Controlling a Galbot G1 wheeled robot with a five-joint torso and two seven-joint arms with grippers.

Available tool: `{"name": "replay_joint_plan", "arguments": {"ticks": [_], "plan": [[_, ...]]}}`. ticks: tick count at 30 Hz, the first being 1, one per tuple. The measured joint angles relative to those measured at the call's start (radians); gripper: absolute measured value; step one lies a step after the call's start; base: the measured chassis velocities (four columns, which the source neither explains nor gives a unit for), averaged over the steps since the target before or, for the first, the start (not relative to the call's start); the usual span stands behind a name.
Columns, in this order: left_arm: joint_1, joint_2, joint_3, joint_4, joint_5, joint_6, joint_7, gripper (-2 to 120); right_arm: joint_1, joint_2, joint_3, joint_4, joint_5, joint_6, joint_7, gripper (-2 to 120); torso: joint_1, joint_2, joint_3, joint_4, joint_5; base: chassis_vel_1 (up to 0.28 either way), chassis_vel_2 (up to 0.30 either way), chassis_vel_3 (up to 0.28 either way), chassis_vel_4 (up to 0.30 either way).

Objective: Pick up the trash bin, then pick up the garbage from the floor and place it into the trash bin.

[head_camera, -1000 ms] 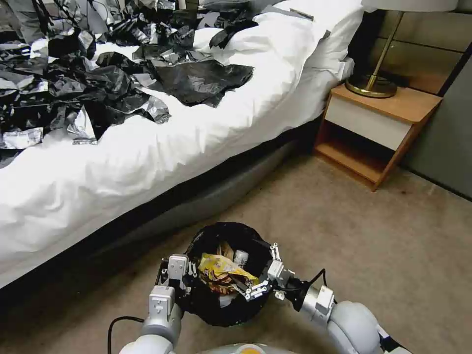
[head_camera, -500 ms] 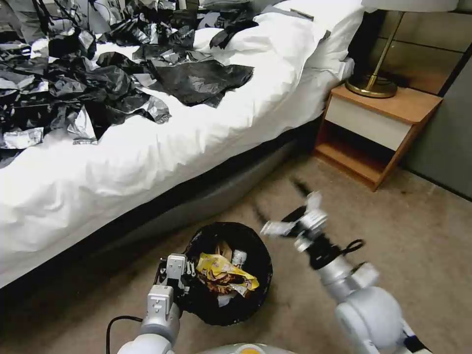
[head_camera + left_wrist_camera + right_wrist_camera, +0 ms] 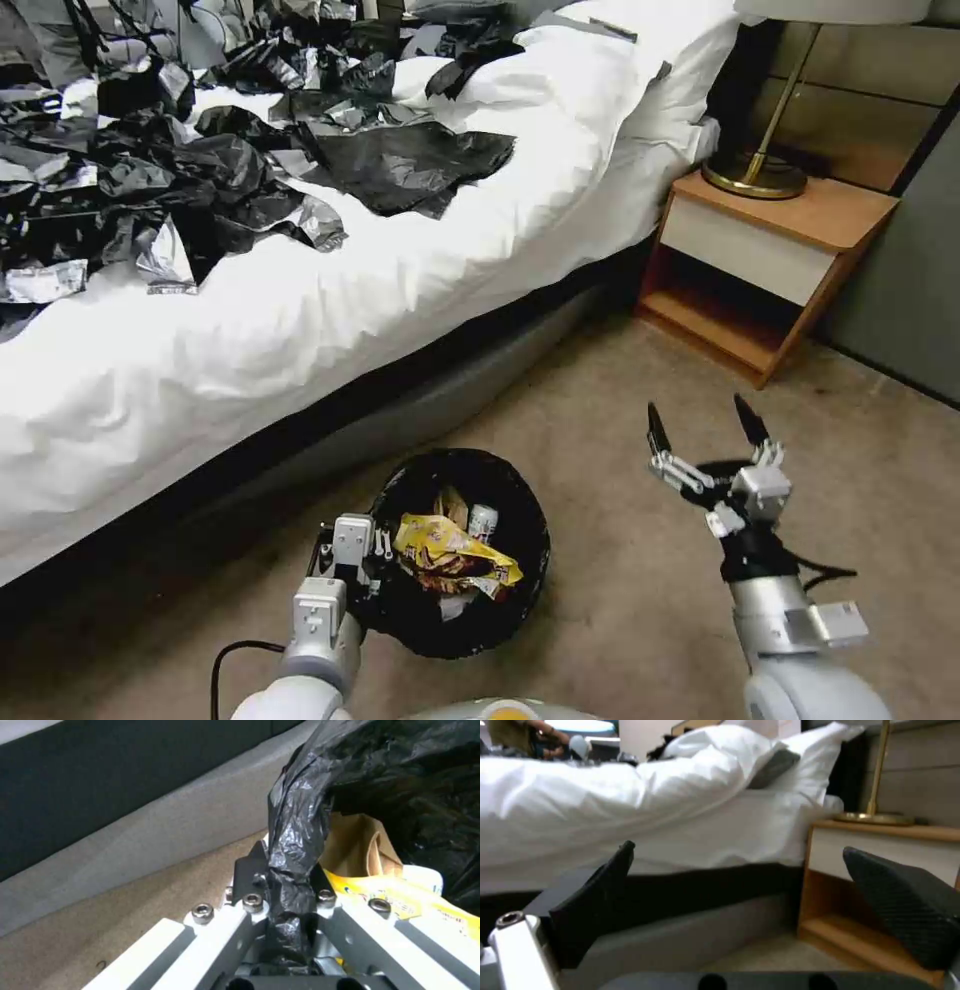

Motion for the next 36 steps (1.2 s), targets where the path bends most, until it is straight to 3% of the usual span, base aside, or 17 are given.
{"name": "replay_joint_plan", "arguments": {"ticks": [17, 25, 36], "plan": [[-0.004, 0.004, -0.005, -0.004, -0.002, 0.008, 0.001, 1, -0.017, -0.046, -0.076, -0.036, -0.031, -0.033, -0.012, 100, 0.0, 0.0, 0.0, -0.0001, -0.0003, 0.02, 0.019, 0.019, 0.021], [0.003, 0.004, -0.002, -0.008, 0.003, 0.009, 0.004, 1, 0.005, -0.061, -0.132, -0.01, -0.015, -0.096, -0.008, 100, 0.0, 0.0, 0.0, 0.0001, -0.0002, 0.099, 0.089, 0.079, 0.098], [0.013, 0.003, -0.003, -0.016, 0.009, 0.011, 0.007, 1, 0.023, -0.06, -0.138, -0.005, -0.034, -0.099, -0.017, 100, 0.0, 0.0, 0.0, 0.0001, -0.0001, 0.118, 0.127, 0.115, 0.121]]}}
